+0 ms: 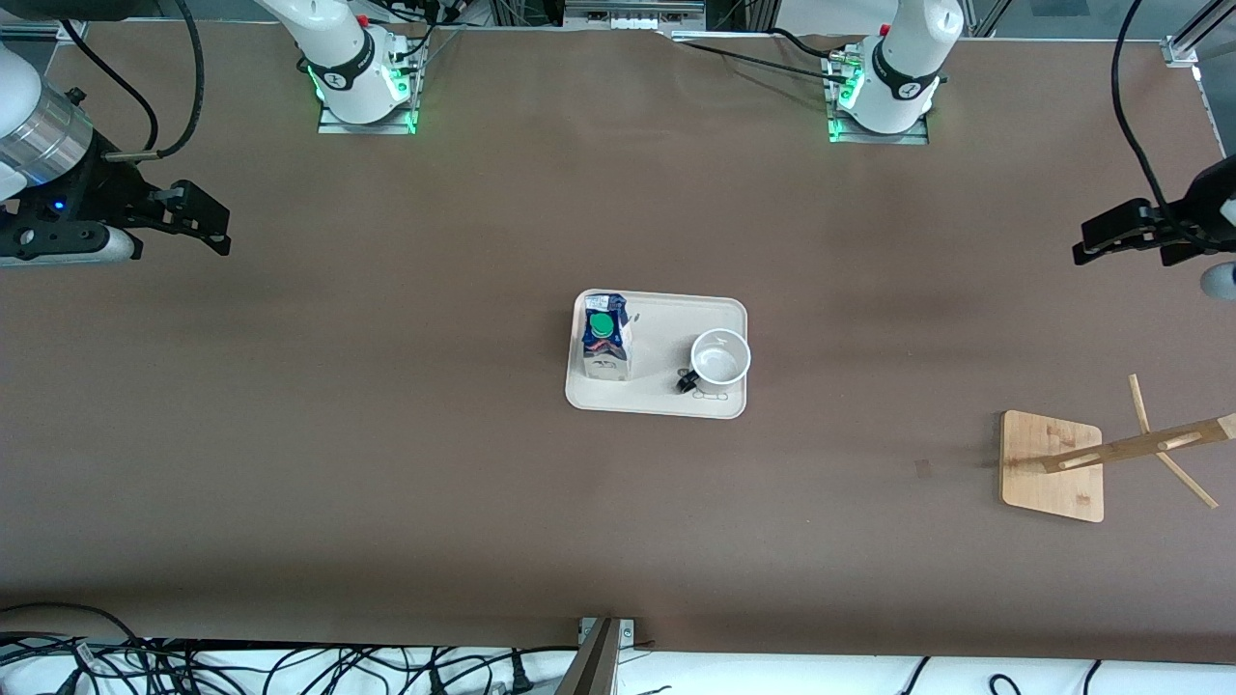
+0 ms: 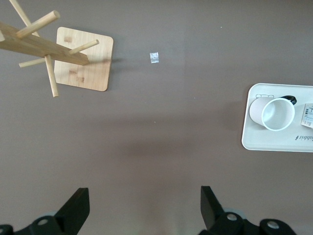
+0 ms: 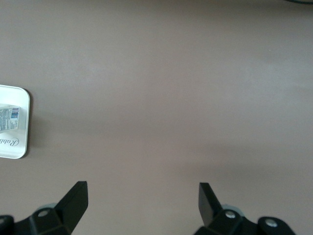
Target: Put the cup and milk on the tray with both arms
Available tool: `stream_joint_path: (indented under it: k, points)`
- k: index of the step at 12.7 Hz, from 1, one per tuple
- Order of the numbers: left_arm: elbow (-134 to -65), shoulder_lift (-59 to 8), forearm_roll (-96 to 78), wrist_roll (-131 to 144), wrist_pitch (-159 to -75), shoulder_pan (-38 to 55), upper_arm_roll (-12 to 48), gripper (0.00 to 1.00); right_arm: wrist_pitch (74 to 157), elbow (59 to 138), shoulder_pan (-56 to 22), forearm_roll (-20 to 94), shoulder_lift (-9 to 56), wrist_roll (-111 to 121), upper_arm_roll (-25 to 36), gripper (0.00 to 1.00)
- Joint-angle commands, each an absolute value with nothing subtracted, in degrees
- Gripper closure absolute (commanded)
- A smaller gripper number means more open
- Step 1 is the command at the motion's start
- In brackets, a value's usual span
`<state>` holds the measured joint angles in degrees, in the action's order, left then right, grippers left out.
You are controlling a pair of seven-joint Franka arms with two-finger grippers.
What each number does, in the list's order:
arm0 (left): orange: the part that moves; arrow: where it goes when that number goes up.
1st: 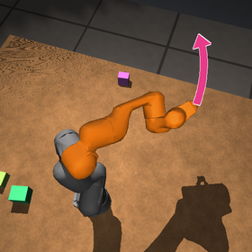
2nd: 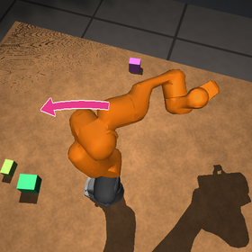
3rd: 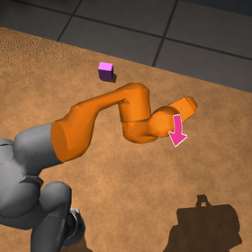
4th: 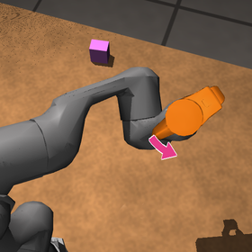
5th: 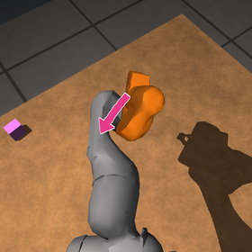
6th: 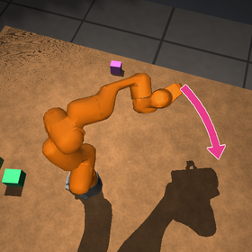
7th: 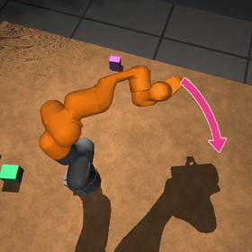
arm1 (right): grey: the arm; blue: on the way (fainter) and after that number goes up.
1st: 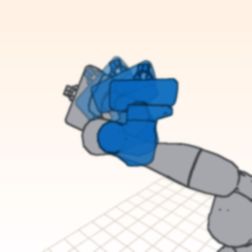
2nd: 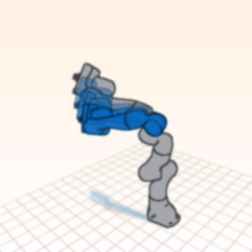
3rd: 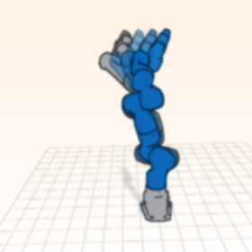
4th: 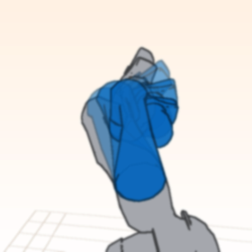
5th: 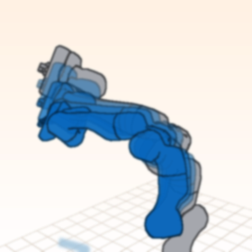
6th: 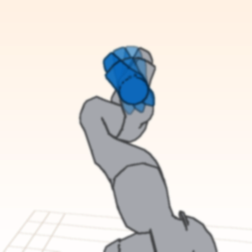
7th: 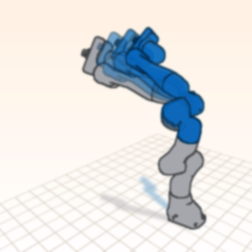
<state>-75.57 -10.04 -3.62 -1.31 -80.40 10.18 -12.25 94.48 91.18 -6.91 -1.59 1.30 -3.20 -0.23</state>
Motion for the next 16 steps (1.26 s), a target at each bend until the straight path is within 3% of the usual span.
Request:
stream_joint_path:
  k: [1,5,16]
  points:
    - [-77.1,-8.4,-3.5,-1.7,-82.5,11.4,-13.8,0.0,93.9,89.9,-6.0,-1.8,1.8,-2.9,-1.0,0.0]
    - [-78.3,-7.8,-3.5,-1.4,-87.1,11.3,-13.9,0.0,94.0,89.9,-5.9,-1.8,1.8,-2.9,-1.1,0.0]
    - [-77.6,-8.3,-1.2,-1.5,-85.4,10.8,-14.1,0.0,94.1,89.9,-5.9,-1.8,1.8,-2.9,-1.1,0.0]
